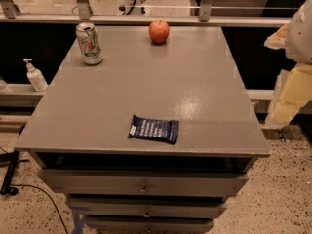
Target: Pick 7up can
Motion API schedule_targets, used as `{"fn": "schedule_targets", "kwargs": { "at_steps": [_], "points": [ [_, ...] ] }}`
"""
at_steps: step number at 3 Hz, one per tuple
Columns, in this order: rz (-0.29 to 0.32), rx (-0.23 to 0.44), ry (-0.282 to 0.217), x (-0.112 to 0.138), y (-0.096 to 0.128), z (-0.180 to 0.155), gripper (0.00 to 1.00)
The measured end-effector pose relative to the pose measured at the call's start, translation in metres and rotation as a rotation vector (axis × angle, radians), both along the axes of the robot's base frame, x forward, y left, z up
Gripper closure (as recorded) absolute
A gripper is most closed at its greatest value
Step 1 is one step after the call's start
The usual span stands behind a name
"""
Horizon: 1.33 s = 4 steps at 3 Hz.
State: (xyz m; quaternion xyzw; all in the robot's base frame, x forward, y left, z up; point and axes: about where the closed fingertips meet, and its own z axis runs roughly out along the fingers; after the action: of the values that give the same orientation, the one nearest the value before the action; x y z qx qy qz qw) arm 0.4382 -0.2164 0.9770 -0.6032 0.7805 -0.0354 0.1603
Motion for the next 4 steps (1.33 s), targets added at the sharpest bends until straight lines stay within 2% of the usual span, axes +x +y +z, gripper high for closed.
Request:
{"fn": "schedule_targets", "kwargs": {
  "at_steps": [1, 2, 3, 4],
  "points": [
    [0.0, 0.0, 0.0, 0.0, 0.0, 0.0, 0.0],
    [0.018, 0.044, -0.001, 0.008, 0.005, -0.003, 0.0],
    [0.039, 0.187, 0.021, 0.038, 0.045, -0.03, 0.0],
    [0.042, 0.342, 0.02, 0.069, 0.086, -0.047, 0.0]
  ]
}}
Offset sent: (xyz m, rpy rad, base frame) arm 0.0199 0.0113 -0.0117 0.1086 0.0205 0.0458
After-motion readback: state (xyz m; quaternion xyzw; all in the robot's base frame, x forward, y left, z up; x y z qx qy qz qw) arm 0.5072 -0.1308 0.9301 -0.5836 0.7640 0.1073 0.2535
